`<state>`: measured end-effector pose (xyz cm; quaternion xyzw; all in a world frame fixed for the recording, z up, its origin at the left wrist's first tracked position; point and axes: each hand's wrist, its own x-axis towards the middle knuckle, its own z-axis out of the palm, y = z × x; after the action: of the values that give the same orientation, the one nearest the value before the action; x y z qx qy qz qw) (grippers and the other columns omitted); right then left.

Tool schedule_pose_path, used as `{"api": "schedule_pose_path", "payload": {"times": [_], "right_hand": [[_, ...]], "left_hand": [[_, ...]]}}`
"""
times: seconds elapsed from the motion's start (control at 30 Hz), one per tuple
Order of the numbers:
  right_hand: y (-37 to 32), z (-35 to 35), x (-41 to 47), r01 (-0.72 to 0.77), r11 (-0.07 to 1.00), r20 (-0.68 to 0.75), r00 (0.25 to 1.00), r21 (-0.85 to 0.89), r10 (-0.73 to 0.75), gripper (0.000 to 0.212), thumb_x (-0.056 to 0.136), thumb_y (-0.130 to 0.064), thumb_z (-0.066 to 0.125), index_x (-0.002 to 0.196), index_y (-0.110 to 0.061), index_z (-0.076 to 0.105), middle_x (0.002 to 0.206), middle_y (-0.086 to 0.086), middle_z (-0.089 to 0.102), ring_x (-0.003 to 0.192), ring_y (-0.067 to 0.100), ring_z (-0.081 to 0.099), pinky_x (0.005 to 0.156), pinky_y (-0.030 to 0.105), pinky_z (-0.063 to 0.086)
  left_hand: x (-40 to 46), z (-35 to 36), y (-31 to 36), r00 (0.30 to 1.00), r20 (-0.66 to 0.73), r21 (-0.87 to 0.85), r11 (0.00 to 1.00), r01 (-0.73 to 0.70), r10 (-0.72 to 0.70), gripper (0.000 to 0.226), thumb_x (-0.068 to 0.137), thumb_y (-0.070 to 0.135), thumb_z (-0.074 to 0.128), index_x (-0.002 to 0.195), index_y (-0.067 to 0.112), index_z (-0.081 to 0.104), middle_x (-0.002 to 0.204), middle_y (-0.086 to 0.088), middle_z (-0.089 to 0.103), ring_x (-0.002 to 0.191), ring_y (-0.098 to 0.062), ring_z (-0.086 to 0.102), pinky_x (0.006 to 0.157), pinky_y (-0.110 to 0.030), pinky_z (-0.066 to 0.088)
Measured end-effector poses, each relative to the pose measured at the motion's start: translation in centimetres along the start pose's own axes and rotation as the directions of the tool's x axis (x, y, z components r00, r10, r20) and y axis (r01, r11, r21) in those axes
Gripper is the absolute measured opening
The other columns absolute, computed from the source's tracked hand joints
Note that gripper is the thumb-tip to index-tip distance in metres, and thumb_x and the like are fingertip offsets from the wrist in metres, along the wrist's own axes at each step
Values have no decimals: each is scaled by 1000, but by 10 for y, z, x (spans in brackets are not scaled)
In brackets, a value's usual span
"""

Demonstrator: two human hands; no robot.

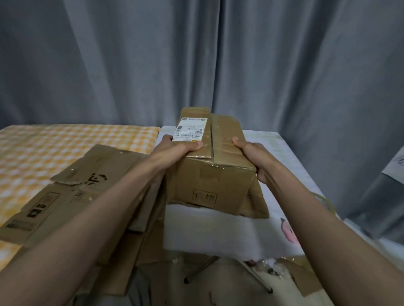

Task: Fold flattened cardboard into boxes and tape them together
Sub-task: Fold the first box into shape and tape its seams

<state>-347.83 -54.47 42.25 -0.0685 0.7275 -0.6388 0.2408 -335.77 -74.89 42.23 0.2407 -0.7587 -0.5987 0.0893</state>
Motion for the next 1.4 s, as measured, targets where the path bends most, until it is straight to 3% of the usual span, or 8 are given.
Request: {"api": "schedule_pose_path", "payload": {"times": [0.23, 0.47, 0.6, 0.7, 0.83, 0.97, 1.23, 1.4], "right_hand": [[2, -16, -6, -28, 999, 9, 1000, -44, 28, 37, 97, -37, 62, 119, -6, 65, 102, 10, 76, 83, 20, 75, 63, 27, 60], [-7, -22, 3, 55, 970, 106, 994, -238, -31, 48, 90, -53, 66, 119, -15, 66, 107, 6, 76, 95, 22, 75, 92, 40, 59], [-4, -29, 10, 77, 952, 139, 990, -297, -37, 56, 82, -60, 72, 119, -17, 67, 104, 2, 77, 91, 19, 76, 84, 33, 61], [0, -37, 17, 74, 956, 165, 986, -285, -27, 55, 82, -55, 74, 120, -17, 67, 99, 0, 78, 85, 16, 76, 67, 25, 60], [5, -49, 24, 99, 954, 190, 981, -283, -46, 52, 84, -53, 73, 120, -16, 68, 108, 5, 77, 95, 19, 75, 81, 30, 60], [5, -62, 29, 115, 956, 248, 968, -270, -46, 46, 87, -49, 71, 117, -13, 72, 109, 7, 76, 96, 19, 74, 74, 27, 58], [-14, -85, 45, 105, 939, 372, 928, -327, 26, 50, 77, -53, 75, 115, -20, 73, 112, 6, 75, 97, 19, 74, 73, 28, 59], [2, -89, 50, 39, 943, 279, 958, -329, 58, 50, 94, -61, 53, 113, -20, 75, 112, 2, 76, 103, 17, 73, 80, 25, 59]], "left_hand": [[-25, 12, -1, 982, 189, 128, 992, -7, -17, 115, 55, 62, 86, 149, 28, 29, 141, 7, 51, 123, -18, 53, 104, -41, 45], [-42, 21, -7, 998, 44, 237, 971, 28, -40, 133, 56, 74, 79, 155, 30, 1, 160, 2, 21, 137, -22, 33, 109, -38, 31], [-45, 36, -12, 1000, -12, 322, 947, -8, 12, 135, 56, 82, 71, 155, 34, -6, 159, 0, 13, 144, -27, 23, 113, -43, 25], [-37, 37, -10, 981, -21, 514, 844, -156, 194, 127, 58, 85, 65, 155, 34, 2, 155, 12, 7, 145, -22, 12, 115, -43, 22], [-18, 31, 9, 832, 280, 603, 587, -540, 478, 107, 66, 87, 52, 155, 41, 14, 161, 23, -2, 148, -6, 0, 119, -40, 7], [-6, 39, 21, 749, 558, 587, 468, -660, 357, 88, 81, 81, 39, 155, 40, 15, 162, 24, 3, 150, -3, -3, 124, -41, 3], [3, 48, 26, 638, 669, 570, 287, -770, 382, 96, 72, 90, 30, 154, 40, 20, 160, 24, 15, 149, 2, 3, 123, -29, 5], [14, 50, 11, 631, 691, 553, 305, -775, 353, 95, 71, 95, 24, 152, 48, 8, 160, 29, 4, 147, 8, -2, 124, -36, 9]]}}
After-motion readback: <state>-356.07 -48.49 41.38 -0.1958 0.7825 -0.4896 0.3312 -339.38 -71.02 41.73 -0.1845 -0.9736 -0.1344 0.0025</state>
